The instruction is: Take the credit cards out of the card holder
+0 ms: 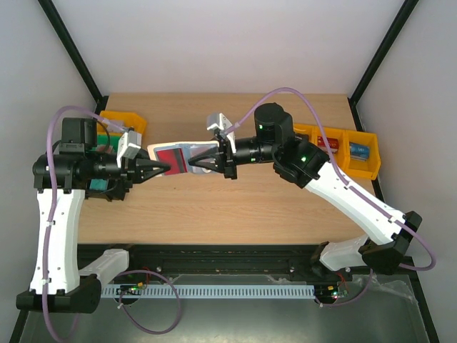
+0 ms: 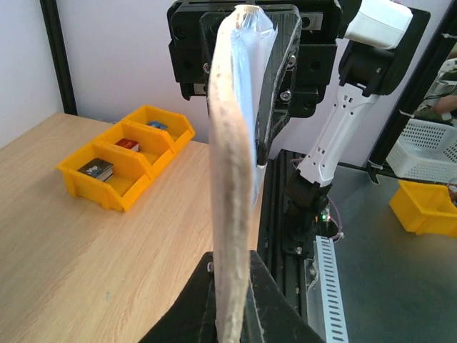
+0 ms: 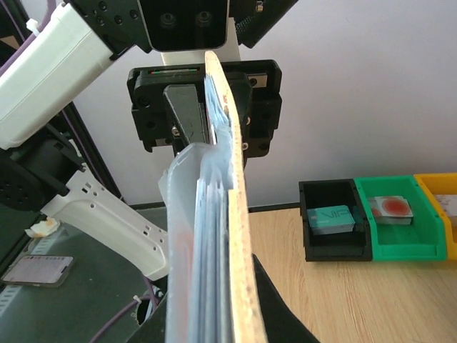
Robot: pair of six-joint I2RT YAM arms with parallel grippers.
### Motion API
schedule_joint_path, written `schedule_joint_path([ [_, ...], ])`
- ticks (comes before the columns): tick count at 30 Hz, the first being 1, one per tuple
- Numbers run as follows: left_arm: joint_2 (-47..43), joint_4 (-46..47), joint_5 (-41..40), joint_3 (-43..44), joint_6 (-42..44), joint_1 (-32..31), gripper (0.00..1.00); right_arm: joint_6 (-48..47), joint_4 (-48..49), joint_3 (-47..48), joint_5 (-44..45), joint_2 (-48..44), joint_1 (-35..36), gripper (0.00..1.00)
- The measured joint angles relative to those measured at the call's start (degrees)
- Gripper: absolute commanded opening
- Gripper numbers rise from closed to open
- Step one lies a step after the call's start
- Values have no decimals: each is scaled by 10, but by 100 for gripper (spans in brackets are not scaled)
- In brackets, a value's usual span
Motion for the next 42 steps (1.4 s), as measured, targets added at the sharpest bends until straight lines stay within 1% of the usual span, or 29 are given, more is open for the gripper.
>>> schedule_joint_path([
  [2,0,0,4,-2,0,2,2,5,1,0,-1,0,-2,11],
  [4,0,0,9,-5,-1,3,2,11,4,-2,3,0,-5,27],
  [7,-2,7,6,-15,-12,6,2,28,19,-5,22,0,-11,46],
  [9,-6,28,-3,-27,-43,7,2,38,26,-8,47,0,-19,52],
  [10,-10,50,-16,-36,-70,7,2,43,28,-9,61,0,-23,52],
  [13,-20,125,-83,-65,-172,7,2,60,29,-9,122,-2,-45,53],
  [16,-21,176,-151,-84,-235,7,2,71,23,-9,192,-8,-66,52],
  [17,-21,188,-167,-89,-249,7,2,73,19,-9,218,-13,-72,50],
  [20,-21,212,-200,-101,-280,7,2,73,16,-9,257,-29,-77,38],
  [22,-21,220,-210,-103,-293,7,2,73,21,-12,238,-43,-77,34],
  [25,-20,227,-207,-103,-299,7,2,80,63,-32,145,-53,-67,24],
  [26,-20,226,-203,-103,-298,7,2,85,77,-39,114,-48,-59,21],
  [30,-20,209,-167,-100,-275,7,2,113,126,-56,31,-10,-37,20],
  [35,-19,177,-123,-85,-235,7,2,140,154,-62,-12,44,-37,18],
  [42,-14,129,-84,-70,-178,7,2,144,160,-64,-21,54,-40,16],
])
